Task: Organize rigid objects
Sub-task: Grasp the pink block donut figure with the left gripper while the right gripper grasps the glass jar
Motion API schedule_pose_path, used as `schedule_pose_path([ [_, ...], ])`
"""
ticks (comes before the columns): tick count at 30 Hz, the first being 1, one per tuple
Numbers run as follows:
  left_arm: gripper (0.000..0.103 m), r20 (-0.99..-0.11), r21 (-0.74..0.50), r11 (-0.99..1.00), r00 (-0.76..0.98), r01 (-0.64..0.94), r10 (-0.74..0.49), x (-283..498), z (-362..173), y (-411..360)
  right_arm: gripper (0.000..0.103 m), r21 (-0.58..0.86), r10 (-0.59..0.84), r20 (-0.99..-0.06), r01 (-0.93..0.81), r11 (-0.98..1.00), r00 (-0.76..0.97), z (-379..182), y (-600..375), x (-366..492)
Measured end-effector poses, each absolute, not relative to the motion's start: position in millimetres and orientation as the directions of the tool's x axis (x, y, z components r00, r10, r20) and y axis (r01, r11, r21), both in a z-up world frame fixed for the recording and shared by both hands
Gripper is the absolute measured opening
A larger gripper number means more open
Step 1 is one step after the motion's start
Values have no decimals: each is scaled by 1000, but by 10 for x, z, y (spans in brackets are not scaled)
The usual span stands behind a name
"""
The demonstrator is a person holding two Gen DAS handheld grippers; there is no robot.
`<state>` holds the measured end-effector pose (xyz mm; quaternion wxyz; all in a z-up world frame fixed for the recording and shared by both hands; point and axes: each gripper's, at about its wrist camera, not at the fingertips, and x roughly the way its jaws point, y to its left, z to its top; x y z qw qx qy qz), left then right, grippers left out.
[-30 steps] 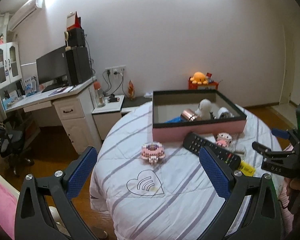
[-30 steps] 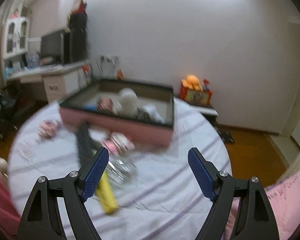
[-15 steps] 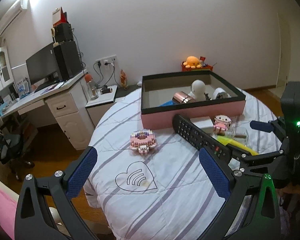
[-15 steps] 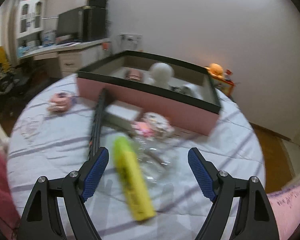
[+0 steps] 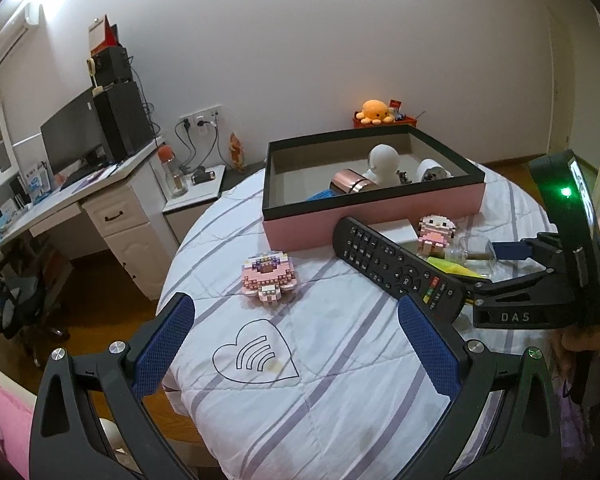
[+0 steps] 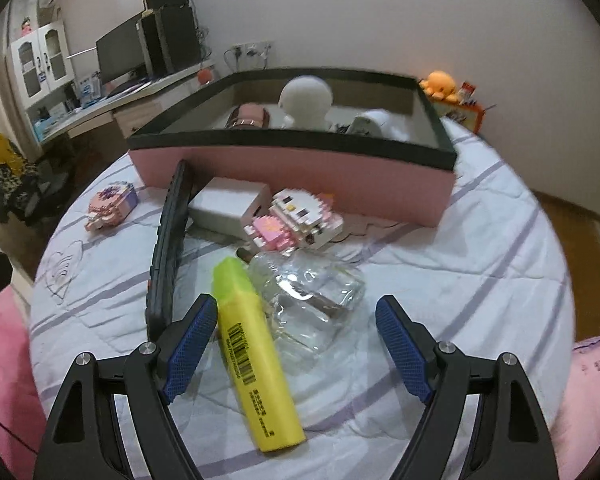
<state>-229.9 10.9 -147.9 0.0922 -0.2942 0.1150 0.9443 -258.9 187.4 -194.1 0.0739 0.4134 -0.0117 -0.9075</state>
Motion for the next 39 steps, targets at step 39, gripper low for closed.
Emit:
schedule_pose_path([
  [39, 99, -732, 38, -991, -679, -131, 61, -3538, -2124, -82, 59, 37, -39, -738, 17, -999, -674, -1988, 2328, -2750],
])
